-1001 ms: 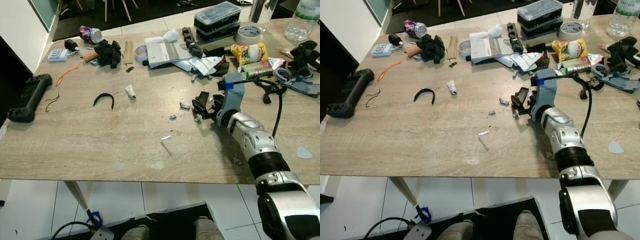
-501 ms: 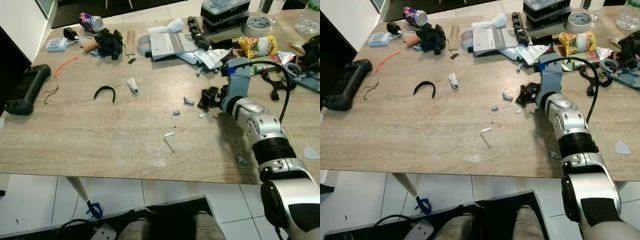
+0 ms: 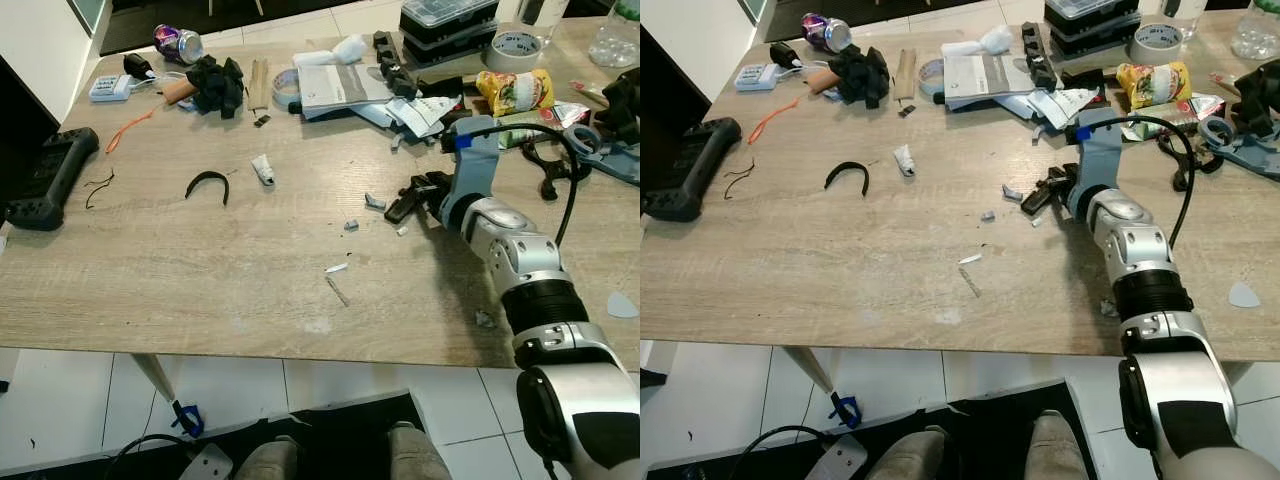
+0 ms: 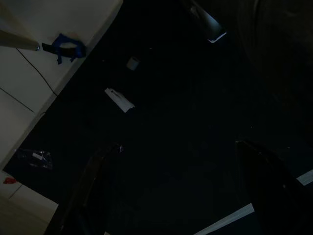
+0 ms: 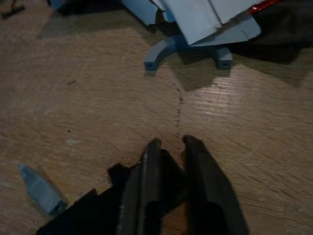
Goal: Picking trash to rubbish bin
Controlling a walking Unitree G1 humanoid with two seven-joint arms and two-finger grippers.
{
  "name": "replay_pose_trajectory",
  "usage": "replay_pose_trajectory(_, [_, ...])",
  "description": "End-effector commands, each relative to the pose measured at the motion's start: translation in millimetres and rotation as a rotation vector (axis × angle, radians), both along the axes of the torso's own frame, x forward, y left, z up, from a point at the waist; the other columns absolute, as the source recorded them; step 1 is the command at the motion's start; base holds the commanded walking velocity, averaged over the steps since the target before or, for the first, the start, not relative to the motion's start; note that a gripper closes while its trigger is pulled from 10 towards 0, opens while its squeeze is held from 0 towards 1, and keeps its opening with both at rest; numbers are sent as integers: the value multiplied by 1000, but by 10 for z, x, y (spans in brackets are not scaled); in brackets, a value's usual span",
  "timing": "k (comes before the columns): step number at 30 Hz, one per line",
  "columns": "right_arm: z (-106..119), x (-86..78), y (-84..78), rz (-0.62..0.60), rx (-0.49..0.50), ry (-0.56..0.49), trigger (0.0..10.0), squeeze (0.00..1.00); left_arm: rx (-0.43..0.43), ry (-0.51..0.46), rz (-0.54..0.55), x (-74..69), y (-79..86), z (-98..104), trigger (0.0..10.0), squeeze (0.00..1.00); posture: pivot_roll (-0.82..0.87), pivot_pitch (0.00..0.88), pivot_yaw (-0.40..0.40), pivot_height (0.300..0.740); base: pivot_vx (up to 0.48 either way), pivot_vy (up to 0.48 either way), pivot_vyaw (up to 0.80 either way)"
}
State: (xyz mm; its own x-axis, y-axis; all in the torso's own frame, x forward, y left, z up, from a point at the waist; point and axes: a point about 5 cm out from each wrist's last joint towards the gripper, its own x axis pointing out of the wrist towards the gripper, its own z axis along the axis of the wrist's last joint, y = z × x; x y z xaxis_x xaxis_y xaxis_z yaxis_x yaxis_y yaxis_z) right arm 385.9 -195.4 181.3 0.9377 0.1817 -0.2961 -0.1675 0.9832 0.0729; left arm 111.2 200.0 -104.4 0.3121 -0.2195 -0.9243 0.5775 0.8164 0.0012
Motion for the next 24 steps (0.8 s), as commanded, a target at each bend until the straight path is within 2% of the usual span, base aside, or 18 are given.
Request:
replay_pose_trajectory(1, [-165, -55, -16, -9, 49, 63, 0, 0, -8, 32, 12, -84, -36, -31, 10000, 0, -58, 219, 111, 740, 0, 0, 0])
replay_pose_trajectory(6, [-66, -63, -74, -14, 109, -18, 0, 0, -10, 23, 15, -14, -72, -22, 10000, 0, -72, 191, 108, 740, 0, 0, 0])
replay_pose_trajectory(8, [54, -64, -70, 13, 140, -106, 0, 0, -10, 19, 16, 12, -82, -17, 10000, 0, -82, 174, 106, 740, 0, 0, 0])
replay_pose_trajectory(10, [263, -73, -59, 55, 198, -244, 0, 0, -10, 15, 16, 54, -97, -9, 10000, 0, -95, 154, 107, 740, 0, 0, 0])
replay_pose_trajectory(11, [263, -73, -59, 55, 198, -244, 0, 0, -10, 15, 16, 54, -97, -9, 10000, 0, -95, 154, 107, 740, 0, 0, 0])
replay_pose_trajectory(12, [418, -101, -55, 89, 222, -342, 0, 0, -9, 11, 14, 83, -110, -4, 10000, 0, -102, 144, 109, 740, 0, 0, 0])
replay_pose_trajectory(13, [418, -101, -55, 89, 222, -342, 0, 0, -9, 11, 14, 83, -110, -4, 10000, 0, -102, 144, 109, 740, 0, 0, 0])
replay_pose_trajectory(18, [697, -194, -24, 166, 286, -507, 0, 0, -10, 4, 6, 144, -145, 7, 10000, 0, -119, 115, 112, 740, 0, 0, 0])
replay_pose_trajectory(22, [755, -213, -24, 188, 288, -541, 0, 0, -11, -2, 4, 187, -174, 16, 10000, 0, -124, 99, 111, 740, 0, 0, 0])
replay_pose_trajectory(24, [631, -197, -10, 201, 173, -469, 235, 0, -11, -5, 5, 202, -183, 19, 10000, 0, -124, 96, 112, 740, 0, 0, 0])
